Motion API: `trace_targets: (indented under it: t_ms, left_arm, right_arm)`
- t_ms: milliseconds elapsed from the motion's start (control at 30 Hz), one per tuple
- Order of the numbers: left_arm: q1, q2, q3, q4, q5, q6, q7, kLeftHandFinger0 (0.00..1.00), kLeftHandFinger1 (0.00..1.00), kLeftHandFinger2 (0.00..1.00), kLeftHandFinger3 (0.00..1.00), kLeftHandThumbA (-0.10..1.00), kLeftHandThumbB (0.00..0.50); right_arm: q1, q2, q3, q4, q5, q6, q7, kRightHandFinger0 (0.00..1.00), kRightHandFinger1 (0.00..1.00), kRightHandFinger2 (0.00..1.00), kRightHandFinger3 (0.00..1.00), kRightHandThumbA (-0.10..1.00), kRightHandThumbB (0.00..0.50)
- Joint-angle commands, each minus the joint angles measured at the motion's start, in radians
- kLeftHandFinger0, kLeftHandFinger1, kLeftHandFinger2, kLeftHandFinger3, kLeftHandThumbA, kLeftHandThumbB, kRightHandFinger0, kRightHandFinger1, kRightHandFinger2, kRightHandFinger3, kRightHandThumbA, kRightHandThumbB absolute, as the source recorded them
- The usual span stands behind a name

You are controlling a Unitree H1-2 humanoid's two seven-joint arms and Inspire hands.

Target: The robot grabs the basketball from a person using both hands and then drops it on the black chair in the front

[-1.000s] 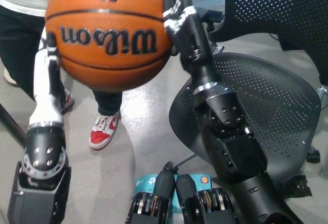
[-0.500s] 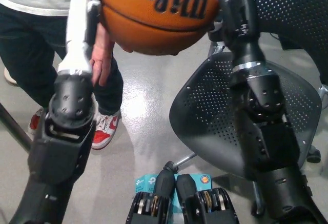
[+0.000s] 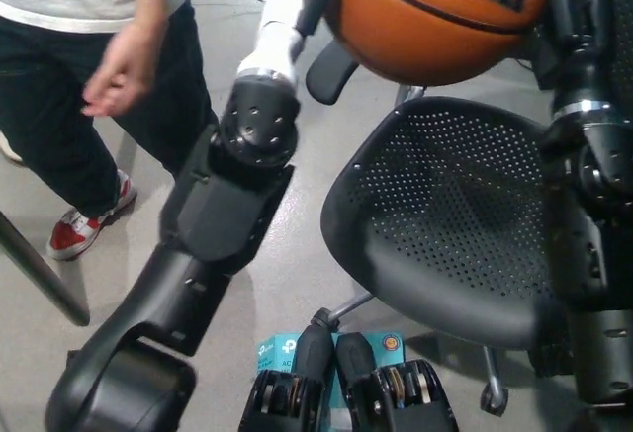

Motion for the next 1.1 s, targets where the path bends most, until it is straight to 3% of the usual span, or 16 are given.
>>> trace_targets:
  t_ms: [0, 33, 133, 167, 300, 367, 433, 667, 767, 800, 867, 933, 1000, 1033, 1067]
  left_arm:
    - [-0.138, -0.131, -0.083, 0.102, 0.04, -0.15, -0.108, 1.0, 1.0, 1.0, 1.0, 1.0, 0.105]
    - [-0.16, -0.148, -0.074, 0.151, 0.025, -0.15, -0.117, 1.0, 1.0, 1.0, 1.0, 1.0, 0.119]
    - [-0.173, -0.157, -0.067, 0.189, 0.021, -0.169, -0.117, 1.0, 1.0, 1.0, 1.0, 1.0, 0.12]
    - [-0.206, -0.178, -0.061, 0.303, 0.016, -0.208, -0.123, 1.0, 1.0, 1.0, 1.0, 1.0, 0.108]
    - [-0.229, -0.186, -0.056, 0.367, 0.019, -0.24, -0.123, 1.0, 1.0, 1.0, 1.0, 1.0, 0.107]
    - [-0.267, -0.223, -0.049, 0.487, 0.015, -0.212, -0.132, 1.0, 1.0, 1.0, 1.0, 1.0, 0.128]
    - [-0.282, -0.23, -0.044, 0.533, 0.016, -0.243, -0.126, 1.0, 1.0, 1.0, 1.0, 1.0, 0.133]
    - [-0.324, -0.245, -0.033, 0.649, 0.012, -0.266, -0.144, 1.0, 1.0, 1.0, 1.0, 1.0, 0.153]
    - [-0.336, -0.249, -0.034, 0.681, 0.015, -0.282, -0.15, 1.0, 1.0, 1.0, 1.0, 1.0, 0.137]
    - [-0.34, -0.246, -0.058, 0.691, 0.04, -0.274, -0.155, 1.0, 1.0, 1.0, 1.0, 1.0, 0.135]
    - [-0.342, -0.237, -0.09, 0.687, 0.071, -0.248, -0.15, 1.0, 1.0, 1.0, 1.0, 1.0, 0.131]
    - [-0.348, -0.228, -0.122, 0.694, 0.094, -0.236, -0.131, 1.0, 1.0, 1.0, 1.0, 1.0, 0.127]
    - [-0.356, -0.206, -0.143, 0.691, 0.102, -0.236, -0.129, 1.0, 1.0, 1.0, 1.0, 1.0, 0.163]
    - [-0.359, -0.193, -0.142, 0.684, 0.097, -0.239, -0.127, 1.0, 1.0, 1.0, 1.0, 1.0, 0.165]
    - [-0.364, -0.171, -0.143, 0.673, 0.093, -0.234, -0.13, 1.0, 1.0, 1.0, 1.0, 1.0, 0.165]
  right_arm:
    - [-0.072, 0.051, 0.035, -0.029, 0.085, 0.048, 0.119, 1.0, 1.0, 1.0, 1.0, 1.0, 0.224]
    - [-0.073, 0.047, 0.015, -0.013, 0.111, 0.038, 0.128, 1.0, 1.0, 1.0, 1.0, 1.0, 0.19]
    - [-0.072, 0.047, 0.005, -0.008, 0.116, 0.038, 0.135, 1.0, 1.0, 1.0, 1.0, 1.0, 0.184]
    - [-0.073, 0.043, -0.018, 0.047, 0.111, 0.005, 0.121, 1.0, 1.0, 1.0, 1.0, 1.0, 0.16]
    - [-0.075, 0.043, -0.03, 0.073, 0.117, -0.01, 0.129, 1.0, 1.0, 1.0, 1.0, 1.0, 0.159]
    - [-0.063, 0.041, -0.069, 0.14, 0.129, -0.022, 0.106, 1.0, 1.0, 1.0, 1.0, 1.0, 0.194]
    - [-0.068, 0.053, -0.093, 0.152, 0.146, -0.032, 0.104, 1.0, 1.0, 1.0, 1.0, 1.0, 0.169]
    - [-0.075, 0.053, -0.136, 0.206, 0.172, -0.016, 0.118, 1.0, 1.0, 1.0, 1.0, 1.0, 0.173]
    - [-0.074, 0.047, -0.142, 0.217, 0.181, -0.011, 0.129, 1.0, 1.0, 1.0, 1.0, 1.0, 0.159]
    - [-0.073, 0.043, -0.143, 0.236, 0.175, -0.035, 0.136, 1.0, 1.0, 1.0, 1.0, 1.0, 0.132]
    - [-0.072, 0.037, -0.141, 0.266, 0.159, -0.069, 0.141, 1.0, 1.0, 1.0, 1.0, 1.0, 0.145]
    - [-0.056, 0.002, -0.09, 0.263, 0.049, -0.067, 0.082, 1.0, 1.0, 1.0, 1.0, 1.0, 0.198]
    - [-0.062, -0.027, -0.093, 0.283, -0.007, -0.09, 0.012, 1.0, 1.0, 1.0, 1.0, 1.0, 0.219]
    - [-0.067, -0.045, -0.102, 0.297, -0.014, -0.109, -0.001, 1.0, 1.0, 1.0, 1.0, 1.0, 0.183]
    - [-0.065, -0.069, -0.115, 0.29, -0.002, -0.095, -0.001, 1.0, 1.0, 1.0, 1.0, 1.0, 0.205]
